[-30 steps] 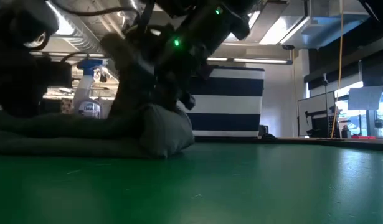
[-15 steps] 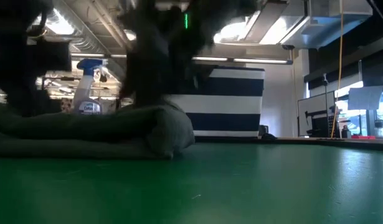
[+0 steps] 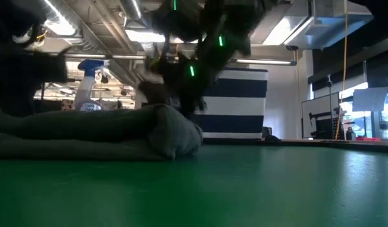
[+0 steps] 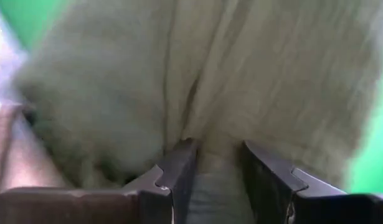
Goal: Fold Laundry from Bin
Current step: Fold the green shirt, then stack the green shirt on top of the gray shirt on the table
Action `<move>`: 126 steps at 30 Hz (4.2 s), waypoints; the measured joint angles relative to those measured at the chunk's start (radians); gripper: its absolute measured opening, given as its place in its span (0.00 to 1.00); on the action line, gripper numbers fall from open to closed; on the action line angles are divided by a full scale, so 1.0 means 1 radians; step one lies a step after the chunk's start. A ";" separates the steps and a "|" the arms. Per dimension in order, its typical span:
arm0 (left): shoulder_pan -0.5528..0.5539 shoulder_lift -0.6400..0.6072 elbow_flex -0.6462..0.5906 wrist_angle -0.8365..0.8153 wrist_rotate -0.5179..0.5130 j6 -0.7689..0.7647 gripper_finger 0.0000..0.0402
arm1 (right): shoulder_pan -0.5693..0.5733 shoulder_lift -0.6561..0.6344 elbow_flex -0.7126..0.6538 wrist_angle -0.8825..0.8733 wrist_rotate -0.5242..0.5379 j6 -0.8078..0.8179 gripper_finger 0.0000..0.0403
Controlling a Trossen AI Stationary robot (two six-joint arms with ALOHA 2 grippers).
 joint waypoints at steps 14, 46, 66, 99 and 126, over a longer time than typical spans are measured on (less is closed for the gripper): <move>-0.028 -0.026 0.041 0.028 -0.001 0.075 0.32 | -0.017 -0.057 0.001 -0.011 0.015 0.017 0.53; -0.028 -0.033 0.026 0.061 -0.045 0.181 0.32 | 0.041 -0.045 -0.235 0.667 -0.113 0.004 0.53; -0.061 -0.064 0.121 0.071 0.071 0.150 0.32 | 0.030 -0.075 -0.182 0.753 -0.235 -0.002 0.53; 0.024 0.013 0.288 -0.001 0.012 0.254 0.37 | 0.114 -0.330 -0.115 -0.010 -0.168 0.055 0.53; 0.466 0.518 0.238 0.171 0.226 0.513 0.63 | 0.193 -0.333 -0.501 0.081 -0.281 0.153 0.53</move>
